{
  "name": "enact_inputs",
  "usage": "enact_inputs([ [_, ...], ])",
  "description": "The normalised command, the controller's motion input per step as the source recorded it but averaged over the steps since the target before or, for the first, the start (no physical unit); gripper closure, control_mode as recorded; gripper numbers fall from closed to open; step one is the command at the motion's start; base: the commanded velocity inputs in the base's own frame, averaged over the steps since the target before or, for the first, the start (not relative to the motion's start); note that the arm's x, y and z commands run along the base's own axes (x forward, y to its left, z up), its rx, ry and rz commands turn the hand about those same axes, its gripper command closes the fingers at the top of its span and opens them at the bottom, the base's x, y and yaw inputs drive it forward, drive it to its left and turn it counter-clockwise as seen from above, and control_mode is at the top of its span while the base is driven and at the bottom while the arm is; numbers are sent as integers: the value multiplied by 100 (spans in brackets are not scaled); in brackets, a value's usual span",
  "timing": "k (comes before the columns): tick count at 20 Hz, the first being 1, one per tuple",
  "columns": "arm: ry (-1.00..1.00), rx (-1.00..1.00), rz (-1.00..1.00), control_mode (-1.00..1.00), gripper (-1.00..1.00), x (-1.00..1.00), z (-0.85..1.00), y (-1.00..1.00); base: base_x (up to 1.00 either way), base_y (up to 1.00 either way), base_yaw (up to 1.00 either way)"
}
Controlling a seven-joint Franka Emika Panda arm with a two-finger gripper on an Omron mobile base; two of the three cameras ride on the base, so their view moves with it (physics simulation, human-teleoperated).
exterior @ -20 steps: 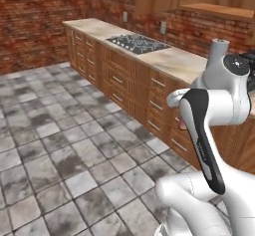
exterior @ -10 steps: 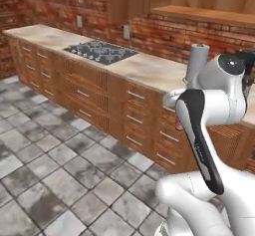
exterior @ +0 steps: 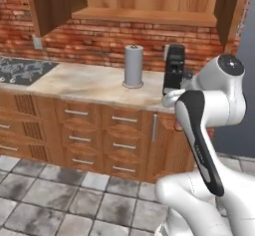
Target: Sort all alcoholic drinks to one cabinet, and non-alcoholic drinks to the other.
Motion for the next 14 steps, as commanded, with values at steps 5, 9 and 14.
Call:
enact_inputs([
  [5,0,0,0,100,100,0,0,0,90,70,-61],
  [9,0,0,0,100,100,0,0,0,99,58,-50],
  [14,0,0,0,100,100,0,0,0,94,38,-42],
])
